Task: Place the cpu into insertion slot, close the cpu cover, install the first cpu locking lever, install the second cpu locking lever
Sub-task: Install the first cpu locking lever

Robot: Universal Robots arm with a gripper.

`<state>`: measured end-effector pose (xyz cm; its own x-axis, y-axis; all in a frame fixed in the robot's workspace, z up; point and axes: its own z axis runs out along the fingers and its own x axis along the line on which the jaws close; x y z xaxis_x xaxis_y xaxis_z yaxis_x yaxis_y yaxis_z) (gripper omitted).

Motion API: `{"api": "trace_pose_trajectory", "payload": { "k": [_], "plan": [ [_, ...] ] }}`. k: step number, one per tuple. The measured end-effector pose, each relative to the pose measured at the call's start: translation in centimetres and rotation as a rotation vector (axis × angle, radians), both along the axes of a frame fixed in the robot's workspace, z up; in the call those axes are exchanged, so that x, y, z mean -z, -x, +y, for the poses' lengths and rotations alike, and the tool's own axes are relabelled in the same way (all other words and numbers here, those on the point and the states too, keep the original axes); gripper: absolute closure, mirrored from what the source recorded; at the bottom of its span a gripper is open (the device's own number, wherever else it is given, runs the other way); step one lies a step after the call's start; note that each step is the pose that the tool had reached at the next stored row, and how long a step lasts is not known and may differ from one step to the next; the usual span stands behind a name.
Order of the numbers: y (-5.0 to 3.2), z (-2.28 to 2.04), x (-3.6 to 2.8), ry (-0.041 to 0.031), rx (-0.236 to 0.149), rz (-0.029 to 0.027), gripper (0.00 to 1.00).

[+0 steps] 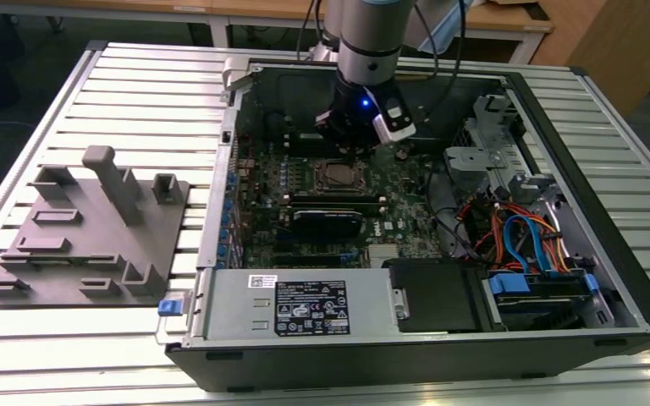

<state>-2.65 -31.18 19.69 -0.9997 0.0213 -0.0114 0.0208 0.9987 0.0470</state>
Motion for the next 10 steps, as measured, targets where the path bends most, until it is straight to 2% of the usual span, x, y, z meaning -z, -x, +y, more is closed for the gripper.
{"api": "trace_pose_trajectory", "payload": {
  "k": [5, 10],
  "plan": [
    [0.0, -0.01, 0.21, 0.0035, 0.0, -0.0002, 0.89],
    [0.01, 0.0, 0.13, 0.0032, 0.0, -0.0001, 0.89]
  ]
}}
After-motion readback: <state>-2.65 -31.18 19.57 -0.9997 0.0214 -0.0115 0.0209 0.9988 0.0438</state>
